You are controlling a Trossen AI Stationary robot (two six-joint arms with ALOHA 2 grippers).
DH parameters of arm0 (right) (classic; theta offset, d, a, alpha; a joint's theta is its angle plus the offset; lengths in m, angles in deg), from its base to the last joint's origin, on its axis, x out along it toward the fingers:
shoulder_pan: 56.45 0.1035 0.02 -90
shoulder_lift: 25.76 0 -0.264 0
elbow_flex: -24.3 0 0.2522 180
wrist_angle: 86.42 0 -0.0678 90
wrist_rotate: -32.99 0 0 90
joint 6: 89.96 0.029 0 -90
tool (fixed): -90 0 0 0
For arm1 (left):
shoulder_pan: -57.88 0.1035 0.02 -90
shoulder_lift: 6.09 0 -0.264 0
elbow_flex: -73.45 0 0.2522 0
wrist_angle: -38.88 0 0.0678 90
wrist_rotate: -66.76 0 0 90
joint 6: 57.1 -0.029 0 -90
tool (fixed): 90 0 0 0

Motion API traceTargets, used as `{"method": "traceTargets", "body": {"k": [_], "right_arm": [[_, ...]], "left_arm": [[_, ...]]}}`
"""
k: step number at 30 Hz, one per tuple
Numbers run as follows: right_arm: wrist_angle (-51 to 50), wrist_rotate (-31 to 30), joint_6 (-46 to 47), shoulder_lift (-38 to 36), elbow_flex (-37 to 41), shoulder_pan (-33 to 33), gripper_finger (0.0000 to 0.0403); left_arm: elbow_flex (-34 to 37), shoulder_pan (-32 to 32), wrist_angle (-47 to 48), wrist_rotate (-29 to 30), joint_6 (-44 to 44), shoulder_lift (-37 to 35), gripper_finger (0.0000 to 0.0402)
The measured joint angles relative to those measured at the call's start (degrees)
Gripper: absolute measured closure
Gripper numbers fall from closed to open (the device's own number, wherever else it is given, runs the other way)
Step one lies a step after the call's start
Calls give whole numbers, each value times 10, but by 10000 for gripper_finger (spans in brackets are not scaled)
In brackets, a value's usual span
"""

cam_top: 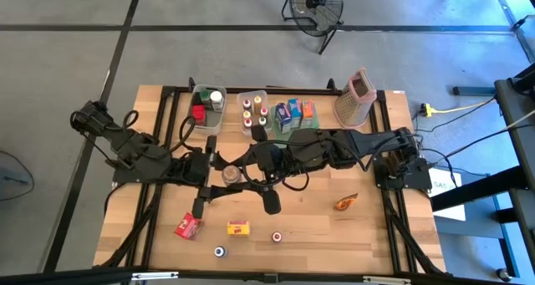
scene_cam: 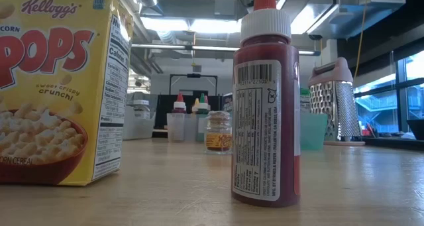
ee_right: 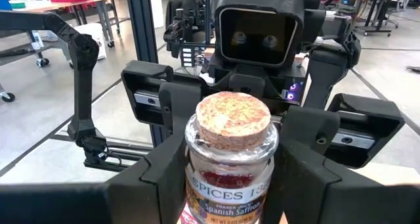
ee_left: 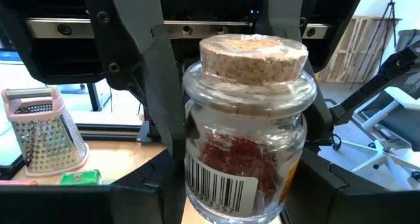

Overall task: Pick & Place Kitchen Items
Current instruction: Put the bottom transparent spice bottle into the gray bin

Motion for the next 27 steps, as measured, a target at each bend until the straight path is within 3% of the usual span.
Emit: {"method": "traceTargets", "body": {"k": [4,9,12,27], "right_arm": [[-2,-1,0,0,0,0,208],[-2,-9,0,0,0,0,138],[-3,-9,0,0,0,2,125],[9,-11,0,4,-1,2,197]], "left_arm": [[0,0,0,2,0,0,213],[0,0,-20,10,-9,0,213],[0,0,-23,10,-10,0,213],[1,0,-44,15,-24,-1,213]]}}
